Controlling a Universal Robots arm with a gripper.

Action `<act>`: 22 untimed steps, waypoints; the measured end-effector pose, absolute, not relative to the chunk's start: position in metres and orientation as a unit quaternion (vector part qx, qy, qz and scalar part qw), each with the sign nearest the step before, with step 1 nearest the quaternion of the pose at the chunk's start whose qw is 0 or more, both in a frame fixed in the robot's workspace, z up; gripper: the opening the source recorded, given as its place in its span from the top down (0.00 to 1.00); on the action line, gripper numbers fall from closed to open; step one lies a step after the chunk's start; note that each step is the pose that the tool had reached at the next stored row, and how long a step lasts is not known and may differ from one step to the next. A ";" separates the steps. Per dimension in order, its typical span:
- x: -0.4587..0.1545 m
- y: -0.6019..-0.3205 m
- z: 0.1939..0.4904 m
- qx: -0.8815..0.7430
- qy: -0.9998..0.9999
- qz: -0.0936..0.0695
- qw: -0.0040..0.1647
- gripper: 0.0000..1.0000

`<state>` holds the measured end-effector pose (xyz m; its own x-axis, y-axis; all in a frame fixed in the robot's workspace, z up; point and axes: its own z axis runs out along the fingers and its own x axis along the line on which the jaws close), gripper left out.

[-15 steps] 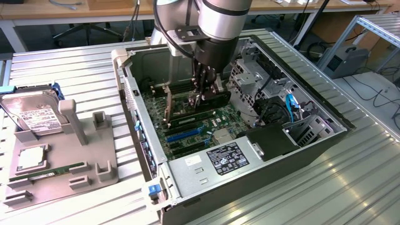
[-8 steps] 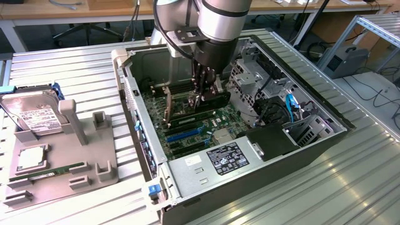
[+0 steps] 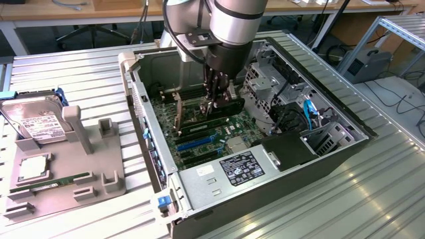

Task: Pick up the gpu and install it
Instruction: 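Insert the gpu into the slot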

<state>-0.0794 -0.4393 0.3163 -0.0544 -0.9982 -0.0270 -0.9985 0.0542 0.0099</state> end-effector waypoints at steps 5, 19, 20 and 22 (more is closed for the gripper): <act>-0.080 -0.440 0.315 -0.688 0.726 0.013 0.006 0.73; -0.081 -0.441 0.312 -0.688 0.726 0.013 0.006 0.73; -0.081 -0.441 0.312 -0.688 0.726 0.013 0.006 0.73; -0.081 -0.441 0.312 -0.688 0.726 0.013 0.006 0.73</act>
